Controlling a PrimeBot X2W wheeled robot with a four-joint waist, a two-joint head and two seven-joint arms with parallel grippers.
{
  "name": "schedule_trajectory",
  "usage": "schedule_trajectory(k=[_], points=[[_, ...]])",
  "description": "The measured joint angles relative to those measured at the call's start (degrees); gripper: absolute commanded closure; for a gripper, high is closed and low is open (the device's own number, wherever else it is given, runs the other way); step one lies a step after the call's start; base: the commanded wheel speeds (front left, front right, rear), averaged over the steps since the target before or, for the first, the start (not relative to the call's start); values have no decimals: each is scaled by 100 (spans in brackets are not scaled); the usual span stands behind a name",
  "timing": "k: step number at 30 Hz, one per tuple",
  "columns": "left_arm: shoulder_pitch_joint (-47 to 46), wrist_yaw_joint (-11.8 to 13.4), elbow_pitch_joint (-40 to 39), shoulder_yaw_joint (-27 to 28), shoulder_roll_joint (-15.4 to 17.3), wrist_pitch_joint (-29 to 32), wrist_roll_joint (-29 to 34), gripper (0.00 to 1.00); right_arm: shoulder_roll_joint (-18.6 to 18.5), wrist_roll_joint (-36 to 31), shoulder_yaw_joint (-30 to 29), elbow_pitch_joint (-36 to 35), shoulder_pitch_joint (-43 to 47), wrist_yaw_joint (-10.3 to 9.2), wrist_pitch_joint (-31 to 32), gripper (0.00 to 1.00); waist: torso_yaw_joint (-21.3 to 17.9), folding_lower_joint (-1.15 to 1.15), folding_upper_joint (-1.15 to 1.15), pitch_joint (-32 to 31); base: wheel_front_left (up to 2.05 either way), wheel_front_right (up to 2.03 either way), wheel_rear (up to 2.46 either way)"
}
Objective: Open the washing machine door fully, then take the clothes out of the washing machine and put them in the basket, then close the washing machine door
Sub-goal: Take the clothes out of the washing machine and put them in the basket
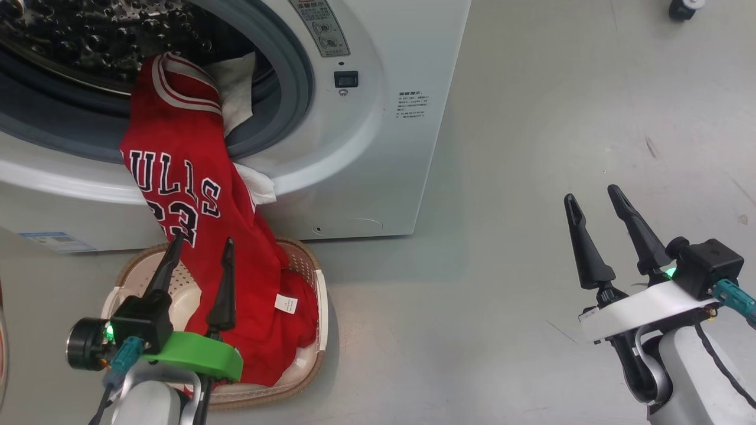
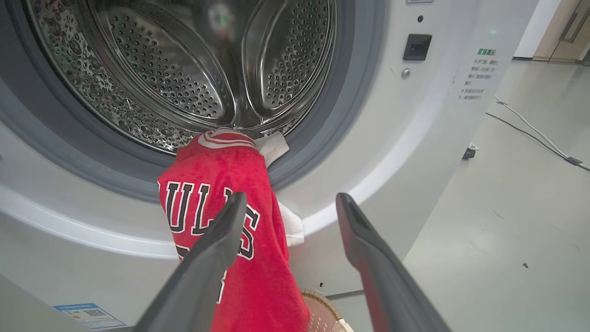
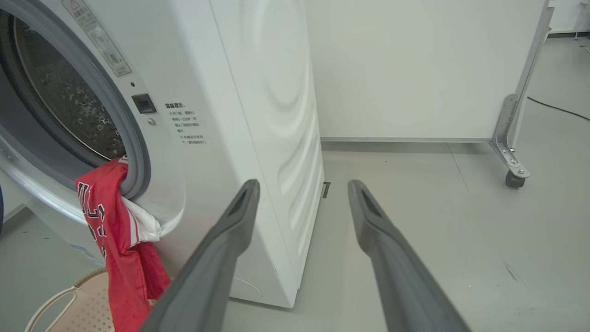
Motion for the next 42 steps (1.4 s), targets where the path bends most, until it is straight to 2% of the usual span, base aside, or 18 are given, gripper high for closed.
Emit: schedule_trajectory(k=[17, 24, 30, 42], points=[[230, 147, -464, -186, 3, 0, -42, 0, 19, 1, -45, -10, 0, 0, 0, 0, -17, 0, 0, 41, 0, 0, 0], [325, 204, -498, -186, 5, 0, -90, 0, 37, 1, -48, -10, -1, 0, 0, 0, -22, 0, 0, 47, 0, 0, 0], [378, 378, -458, -147, 8, 0, -208, 0, 41, 0, -48, -11, -1, 0, 0, 0, -27, 0, 0, 43, 0, 0, 0], [391, 450, -454, -140, 8, 0, -252, 0, 41, 0, -48, -12, -1, 0, 0, 0, -60, 0, 0, 57, 0, 0, 0]])
